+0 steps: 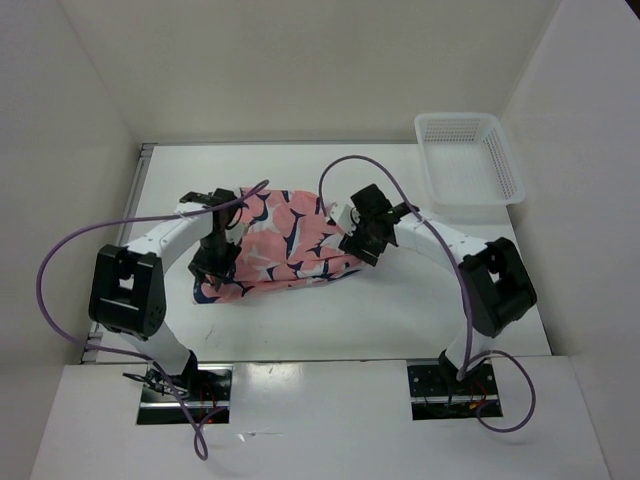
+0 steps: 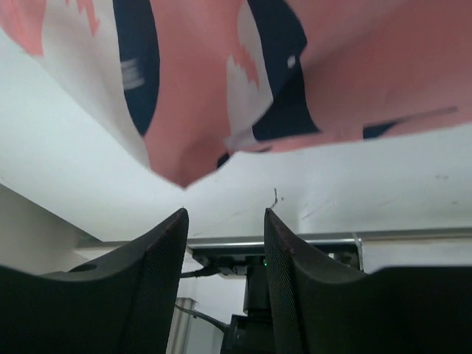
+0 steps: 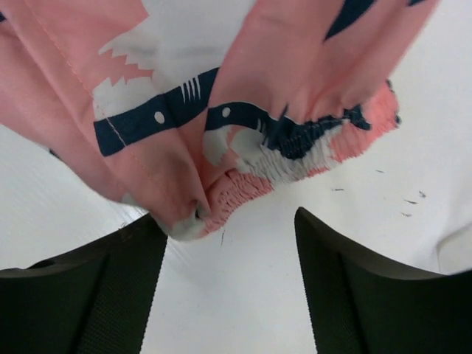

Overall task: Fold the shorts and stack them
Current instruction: Fold the shorts

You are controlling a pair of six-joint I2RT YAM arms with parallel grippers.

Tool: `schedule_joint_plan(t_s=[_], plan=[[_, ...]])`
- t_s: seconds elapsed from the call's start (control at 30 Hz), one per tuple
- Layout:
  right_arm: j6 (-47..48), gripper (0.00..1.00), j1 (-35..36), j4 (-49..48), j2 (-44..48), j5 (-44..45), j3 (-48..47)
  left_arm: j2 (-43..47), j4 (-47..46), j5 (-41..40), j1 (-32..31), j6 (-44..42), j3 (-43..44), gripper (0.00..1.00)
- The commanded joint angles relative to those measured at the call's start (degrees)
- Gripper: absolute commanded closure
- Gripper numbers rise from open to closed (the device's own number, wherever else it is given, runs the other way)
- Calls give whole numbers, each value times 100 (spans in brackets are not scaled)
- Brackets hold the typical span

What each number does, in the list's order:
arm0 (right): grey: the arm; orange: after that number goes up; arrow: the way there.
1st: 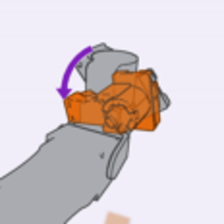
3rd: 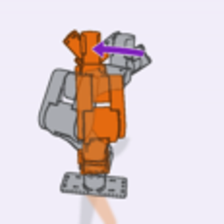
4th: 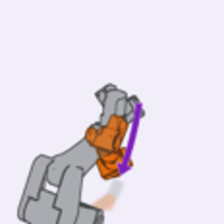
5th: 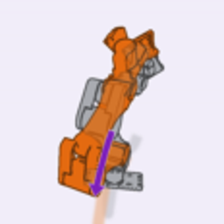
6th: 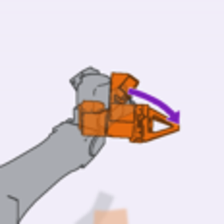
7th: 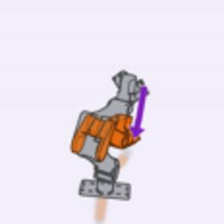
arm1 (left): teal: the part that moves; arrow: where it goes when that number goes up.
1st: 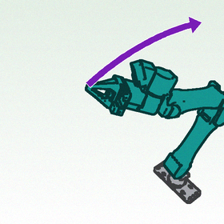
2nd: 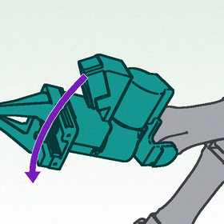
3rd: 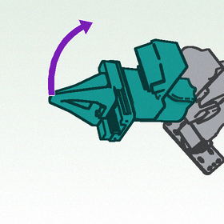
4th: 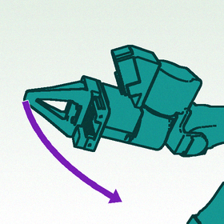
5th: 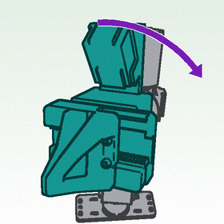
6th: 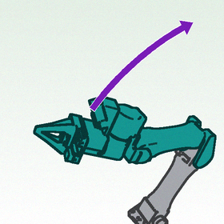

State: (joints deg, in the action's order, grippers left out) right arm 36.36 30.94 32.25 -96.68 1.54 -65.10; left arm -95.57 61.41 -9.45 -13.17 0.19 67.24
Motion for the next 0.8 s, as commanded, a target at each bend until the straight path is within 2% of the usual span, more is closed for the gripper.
schedule_joint_plan(t_s=[0.0,0.1,0.13,0.17,0.2,0.27,0.3,0.43,0.5,0.6,0.77], plan=[[117,24,-62,27,738,-47,-55,591,635,285,-19,-19,209,47],[4,24,-254,97,1230,-460,-283,899,400,217,51,-19,745,45],[-171,27,-255,-33,1353,-549,-336,900,259,216,51,-19,894,45],[-260,32,-316,-287,1545,-602,-389,839,-38,138,51,-19,1026,45],[-322,47,-316,-411,1600,-742,-389,769,-172,189,51,-19,1254,45],[-611,63,-81,-675,1600,-796,-389,453,-479,321,51,-19,1326,45],[-699,74,25,-676,1417,-796,-389,312,-568,321,-36,-19,1379,45],[-1515,92,193,-676,635,-1111,-512,-495,-902,419,-37,-19,1187,53],[-1675,100,193,-623,179,-1182,-583,-629,-1016,226,-37,-19,871,66],[-1869,100,193,-746,-43,-1235,-285,-630,-1131,23,-37,-19,310,75],[-2431,100,141,-536,-263,-1323,110,-577,-1017,-171,-37,-19,-149,76]])
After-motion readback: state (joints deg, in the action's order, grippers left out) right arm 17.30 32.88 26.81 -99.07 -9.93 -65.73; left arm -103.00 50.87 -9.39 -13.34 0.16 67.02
